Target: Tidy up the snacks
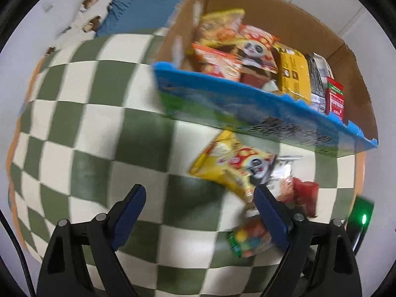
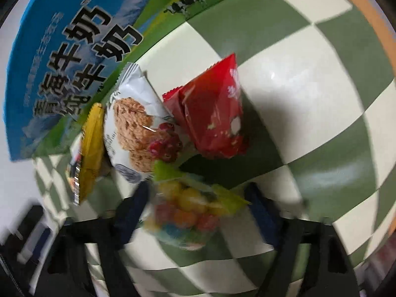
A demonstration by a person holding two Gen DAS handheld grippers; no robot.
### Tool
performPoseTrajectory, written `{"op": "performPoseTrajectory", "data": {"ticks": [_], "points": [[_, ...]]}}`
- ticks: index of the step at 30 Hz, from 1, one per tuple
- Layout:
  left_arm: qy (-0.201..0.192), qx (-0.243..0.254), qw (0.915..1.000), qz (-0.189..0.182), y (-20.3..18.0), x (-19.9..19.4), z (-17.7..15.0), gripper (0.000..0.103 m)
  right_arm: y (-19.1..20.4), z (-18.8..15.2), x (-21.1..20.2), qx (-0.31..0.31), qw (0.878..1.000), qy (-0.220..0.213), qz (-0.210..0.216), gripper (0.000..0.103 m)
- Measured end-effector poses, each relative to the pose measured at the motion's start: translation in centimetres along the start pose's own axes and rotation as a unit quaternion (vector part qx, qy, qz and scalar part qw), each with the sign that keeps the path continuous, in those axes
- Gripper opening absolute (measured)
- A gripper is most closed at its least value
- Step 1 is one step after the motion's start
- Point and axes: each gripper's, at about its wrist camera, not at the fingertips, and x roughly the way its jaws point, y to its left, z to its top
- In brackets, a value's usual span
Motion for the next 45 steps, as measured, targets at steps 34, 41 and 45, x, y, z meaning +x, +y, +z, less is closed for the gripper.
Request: {"op": "performPoseTrajectory", "data": {"ticks": [34, 41, 45], "points": [[0.080, -0.025, 0.9964, -0.009, -0.3, 7.8, 1.0, 0.066, -1.0, -4.4, 0.1, -0.161, 0.983, -0.009, -0.086, 0.073], [0.072, 0.080, 0.9932, 0.044, 1.9, 6.6, -5.4, 0.066, -2.2, -6.7, -0.4, -0.258, 0.962, 0.015, -0.082, 0.070], [0.102, 0.093, 0.9899, 0.034, 3.0, 6.4, -9.8, 0.067, -0.8, -7.6, 1.0, -0.285, 0.955, 0.030, -0.084, 0.071]]}}
